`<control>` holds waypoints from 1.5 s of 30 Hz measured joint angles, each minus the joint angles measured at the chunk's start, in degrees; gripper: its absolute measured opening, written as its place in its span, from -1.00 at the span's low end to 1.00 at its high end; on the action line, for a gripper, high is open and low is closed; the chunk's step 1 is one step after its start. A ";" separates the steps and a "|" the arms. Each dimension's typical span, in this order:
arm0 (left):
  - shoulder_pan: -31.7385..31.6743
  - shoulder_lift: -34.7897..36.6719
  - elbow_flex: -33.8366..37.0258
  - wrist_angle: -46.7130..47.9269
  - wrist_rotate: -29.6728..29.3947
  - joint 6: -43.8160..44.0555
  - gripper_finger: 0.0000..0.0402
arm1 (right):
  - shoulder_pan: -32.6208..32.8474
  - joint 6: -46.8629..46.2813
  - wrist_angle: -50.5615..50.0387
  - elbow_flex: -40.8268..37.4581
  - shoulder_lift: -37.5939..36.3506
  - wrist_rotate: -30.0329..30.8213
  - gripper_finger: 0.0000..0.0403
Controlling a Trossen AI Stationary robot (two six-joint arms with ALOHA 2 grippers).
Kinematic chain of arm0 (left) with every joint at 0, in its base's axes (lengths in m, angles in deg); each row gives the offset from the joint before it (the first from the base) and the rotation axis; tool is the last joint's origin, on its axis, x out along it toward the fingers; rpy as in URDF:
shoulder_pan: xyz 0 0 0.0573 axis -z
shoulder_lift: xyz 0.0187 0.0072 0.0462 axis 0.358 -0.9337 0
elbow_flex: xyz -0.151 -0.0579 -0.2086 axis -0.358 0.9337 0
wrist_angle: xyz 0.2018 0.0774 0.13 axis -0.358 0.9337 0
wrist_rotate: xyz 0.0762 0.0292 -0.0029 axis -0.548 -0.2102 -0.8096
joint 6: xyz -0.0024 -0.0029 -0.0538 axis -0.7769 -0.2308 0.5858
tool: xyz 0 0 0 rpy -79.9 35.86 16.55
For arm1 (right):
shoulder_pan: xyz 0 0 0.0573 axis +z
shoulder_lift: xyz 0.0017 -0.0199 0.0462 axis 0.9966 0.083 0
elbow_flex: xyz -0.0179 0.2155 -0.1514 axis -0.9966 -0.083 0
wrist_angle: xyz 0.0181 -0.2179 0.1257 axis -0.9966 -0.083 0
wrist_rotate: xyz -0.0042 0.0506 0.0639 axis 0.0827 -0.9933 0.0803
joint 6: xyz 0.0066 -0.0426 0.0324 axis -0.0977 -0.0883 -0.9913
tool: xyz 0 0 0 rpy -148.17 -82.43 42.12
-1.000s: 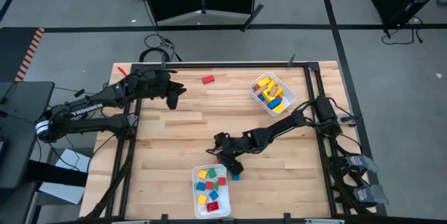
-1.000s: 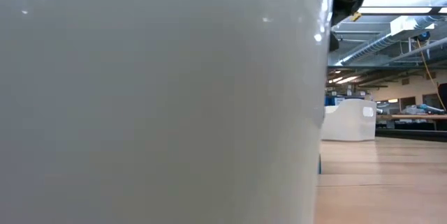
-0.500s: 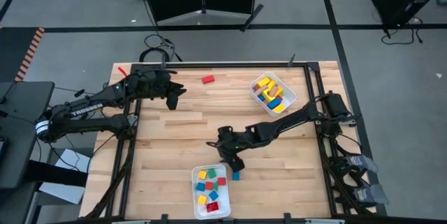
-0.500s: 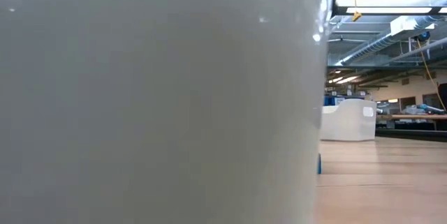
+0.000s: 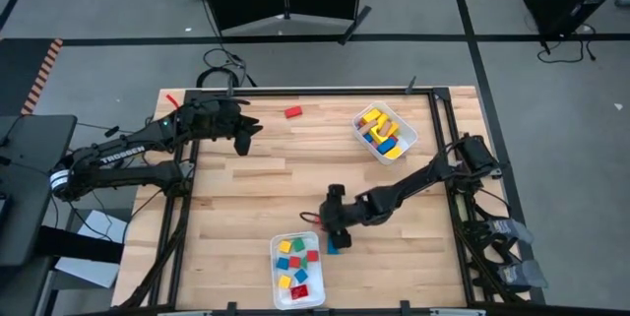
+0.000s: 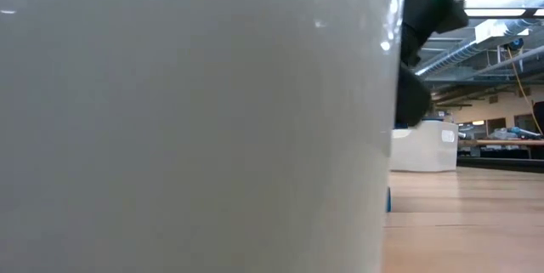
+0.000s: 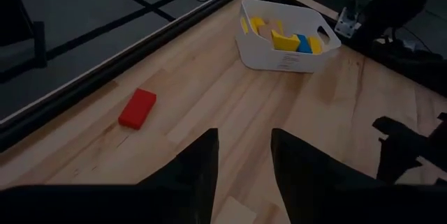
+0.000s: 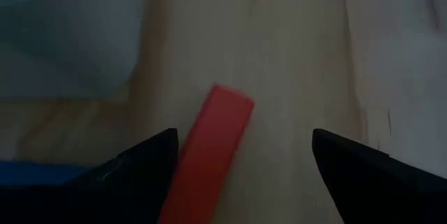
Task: Sort blocks by size
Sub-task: Put the red rectangle block into the top white bin
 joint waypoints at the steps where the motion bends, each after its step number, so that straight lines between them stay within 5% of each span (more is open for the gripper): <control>1: 0.00 0.00 0.00 0.00 0.00 0.00 -0.30 | 0.10 -0.89 -0.64 -0.28 0.00 1.27 0.69; 12: 0.00 -0.01 -0.02 -0.89 -0.02 0.10 -0.30 | -0.53 -5.00 -1.35 -1.25 1.36 -1.49 0.42; 23: 0.00 -0.02 -0.04 -1.60 -0.31 0.20 -0.30 | -2.57 -4.10 -2.93 -1.22 1.44 -3.19 -0.43; 26: 0.00 -0.16 -0.04 -1.64 -1.03 0.51 -0.30 | -3.71 -2.02 -3.09 -1.35 0.66 -2.78 -0.43; 36: 0.00 -8.98 -0.07 -4.70 -3.56 5.05 -0.30 | -9.00 5.70 -11.26 -1.54 -14.38 16.20 -0.43; 40: -0.27 -15.18 -0.45 -6.85 -6.20 4.92 -0.30 | -14.15 -0.24 -24.02 -1.56 -24.02 24.89 -0.43; 45: -1.68 -23.50 -3.75 -6.46 -6.88 3.97 -0.30 | -23.39 -13.86 -43.89 -1.55 -31.97 24.50 -0.43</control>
